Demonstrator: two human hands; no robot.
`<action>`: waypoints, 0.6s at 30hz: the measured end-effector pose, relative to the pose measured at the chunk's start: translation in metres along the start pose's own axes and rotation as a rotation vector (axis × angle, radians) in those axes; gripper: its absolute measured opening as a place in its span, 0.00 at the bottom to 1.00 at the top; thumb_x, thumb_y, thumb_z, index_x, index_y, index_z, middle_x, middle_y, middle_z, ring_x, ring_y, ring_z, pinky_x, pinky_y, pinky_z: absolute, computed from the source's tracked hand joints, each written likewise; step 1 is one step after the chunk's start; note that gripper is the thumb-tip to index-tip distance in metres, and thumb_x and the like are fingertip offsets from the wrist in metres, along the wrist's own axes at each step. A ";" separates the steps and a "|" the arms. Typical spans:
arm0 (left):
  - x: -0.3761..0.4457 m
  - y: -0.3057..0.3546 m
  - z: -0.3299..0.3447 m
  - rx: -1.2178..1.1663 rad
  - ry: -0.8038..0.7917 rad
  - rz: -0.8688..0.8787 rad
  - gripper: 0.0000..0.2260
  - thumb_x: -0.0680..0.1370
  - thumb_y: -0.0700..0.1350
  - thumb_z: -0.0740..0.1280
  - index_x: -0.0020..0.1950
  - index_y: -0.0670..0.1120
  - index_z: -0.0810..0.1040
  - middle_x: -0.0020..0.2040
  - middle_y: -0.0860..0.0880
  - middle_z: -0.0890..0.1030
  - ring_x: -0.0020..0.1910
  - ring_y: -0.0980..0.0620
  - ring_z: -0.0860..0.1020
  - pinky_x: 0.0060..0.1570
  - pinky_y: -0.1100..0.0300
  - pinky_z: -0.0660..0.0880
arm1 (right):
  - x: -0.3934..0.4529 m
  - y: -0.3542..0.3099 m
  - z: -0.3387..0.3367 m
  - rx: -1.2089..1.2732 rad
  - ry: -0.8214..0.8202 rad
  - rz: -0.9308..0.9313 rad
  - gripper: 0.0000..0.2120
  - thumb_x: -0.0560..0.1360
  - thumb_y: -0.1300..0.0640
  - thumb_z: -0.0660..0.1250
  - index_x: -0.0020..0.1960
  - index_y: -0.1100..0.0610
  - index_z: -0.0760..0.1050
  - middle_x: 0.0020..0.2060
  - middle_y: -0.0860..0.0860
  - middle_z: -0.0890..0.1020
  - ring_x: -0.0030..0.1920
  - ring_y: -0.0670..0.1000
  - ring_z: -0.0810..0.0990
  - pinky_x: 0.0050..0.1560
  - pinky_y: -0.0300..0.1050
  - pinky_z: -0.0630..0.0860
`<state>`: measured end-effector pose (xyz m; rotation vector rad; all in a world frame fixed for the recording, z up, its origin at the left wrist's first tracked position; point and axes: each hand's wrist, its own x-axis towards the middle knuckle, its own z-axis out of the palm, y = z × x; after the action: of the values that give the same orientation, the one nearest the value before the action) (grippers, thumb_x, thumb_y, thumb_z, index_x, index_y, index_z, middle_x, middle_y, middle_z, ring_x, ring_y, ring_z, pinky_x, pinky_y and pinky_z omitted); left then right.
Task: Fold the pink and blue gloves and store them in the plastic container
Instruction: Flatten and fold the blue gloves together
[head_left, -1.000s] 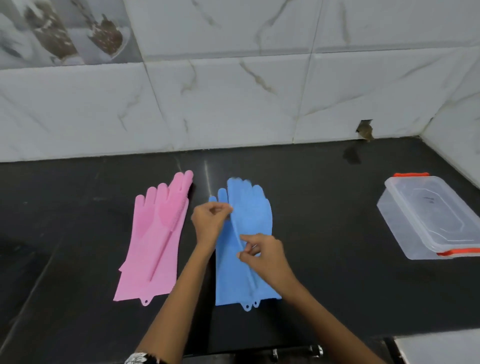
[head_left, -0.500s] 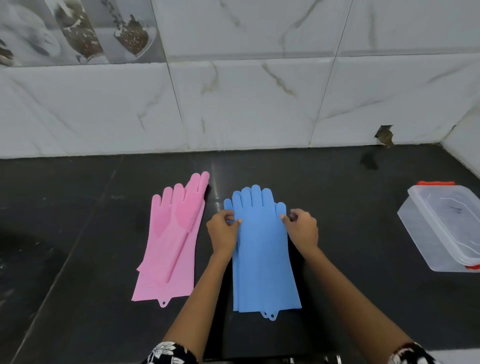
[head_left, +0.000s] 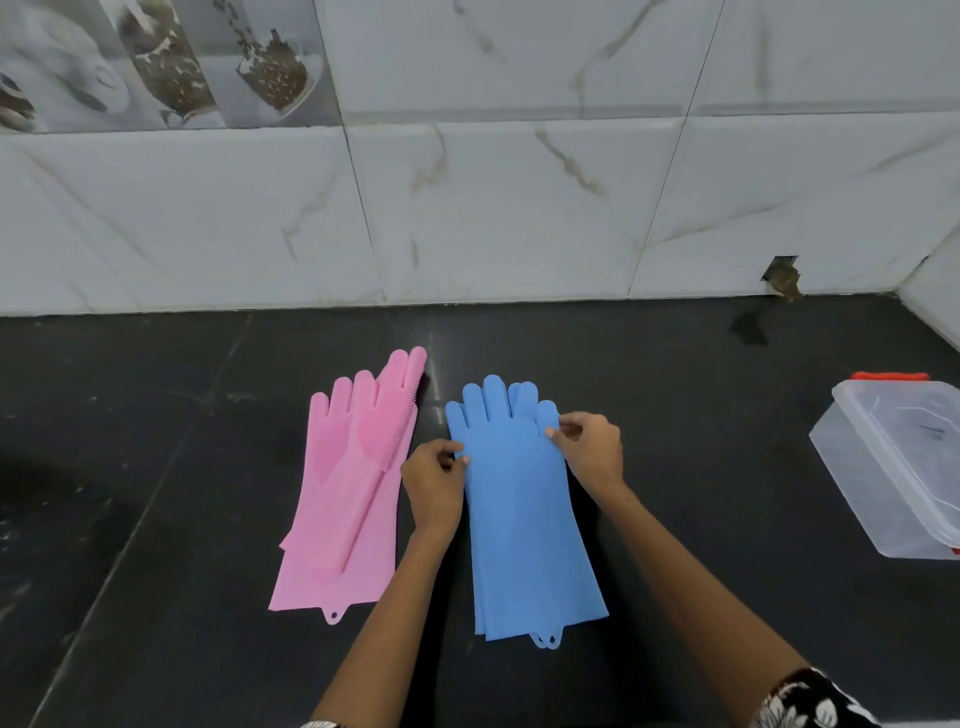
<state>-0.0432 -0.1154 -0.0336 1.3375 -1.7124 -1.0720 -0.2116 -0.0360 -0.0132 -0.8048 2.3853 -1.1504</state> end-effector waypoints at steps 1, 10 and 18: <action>0.002 0.001 0.000 0.001 -0.006 -0.002 0.05 0.72 0.34 0.71 0.47 0.38 0.82 0.45 0.45 0.83 0.40 0.50 0.79 0.45 0.61 0.76 | 0.001 0.002 -0.001 -0.012 0.004 0.009 0.12 0.72 0.58 0.70 0.55 0.60 0.79 0.46 0.53 0.84 0.47 0.51 0.81 0.50 0.46 0.78; 0.006 0.000 0.004 -0.004 -0.021 -0.008 0.05 0.71 0.33 0.71 0.46 0.39 0.82 0.44 0.45 0.83 0.40 0.51 0.79 0.40 0.72 0.71 | 0.022 -0.017 0.002 -0.092 0.027 -0.018 0.18 0.74 0.59 0.66 0.64 0.58 0.73 0.56 0.55 0.80 0.54 0.53 0.79 0.51 0.46 0.75; 0.004 0.003 0.001 0.032 -0.039 0.032 0.07 0.72 0.32 0.70 0.47 0.39 0.82 0.44 0.45 0.83 0.40 0.54 0.78 0.39 0.73 0.71 | 0.049 -0.043 0.020 -0.135 0.009 0.008 0.08 0.72 0.66 0.63 0.46 0.60 0.80 0.42 0.56 0.84 0.44 0.56 0.82 0.42 0.48 0.78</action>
<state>-0.0459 -0.1189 -0.0307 1.3121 -1.7805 -1.0632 -0.2241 -0.1011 0.0051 -0.8334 2.4924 -1.0007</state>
